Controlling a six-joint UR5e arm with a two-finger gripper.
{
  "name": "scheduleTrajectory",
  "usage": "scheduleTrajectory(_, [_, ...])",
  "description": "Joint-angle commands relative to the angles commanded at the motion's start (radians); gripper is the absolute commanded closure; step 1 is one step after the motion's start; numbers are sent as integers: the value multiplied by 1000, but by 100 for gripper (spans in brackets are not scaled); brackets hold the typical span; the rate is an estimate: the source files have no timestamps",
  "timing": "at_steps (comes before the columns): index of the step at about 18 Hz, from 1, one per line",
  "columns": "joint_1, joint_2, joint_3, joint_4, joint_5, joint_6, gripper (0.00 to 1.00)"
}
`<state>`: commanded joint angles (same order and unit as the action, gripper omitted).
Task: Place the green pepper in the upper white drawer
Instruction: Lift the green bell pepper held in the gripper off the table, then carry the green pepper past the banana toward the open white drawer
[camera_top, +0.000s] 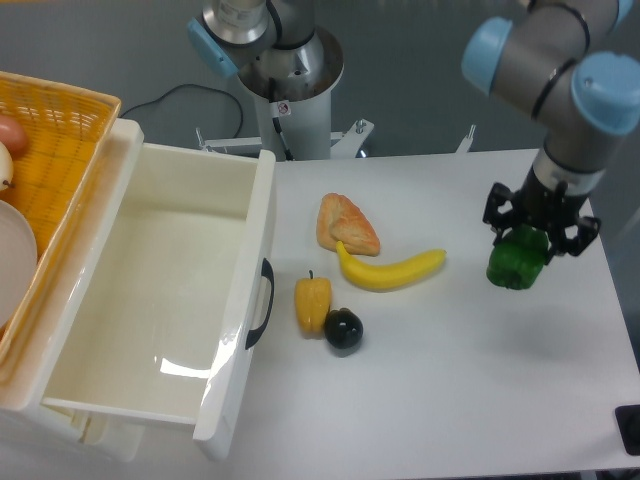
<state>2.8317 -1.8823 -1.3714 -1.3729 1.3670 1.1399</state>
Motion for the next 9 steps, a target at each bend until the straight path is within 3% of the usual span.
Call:
scheduleTrajectory(6, [-24,113,-86,0,-80,-74,82])
scheduleTrajectory(9, [-34,169,-98,2,-134,-147,82])
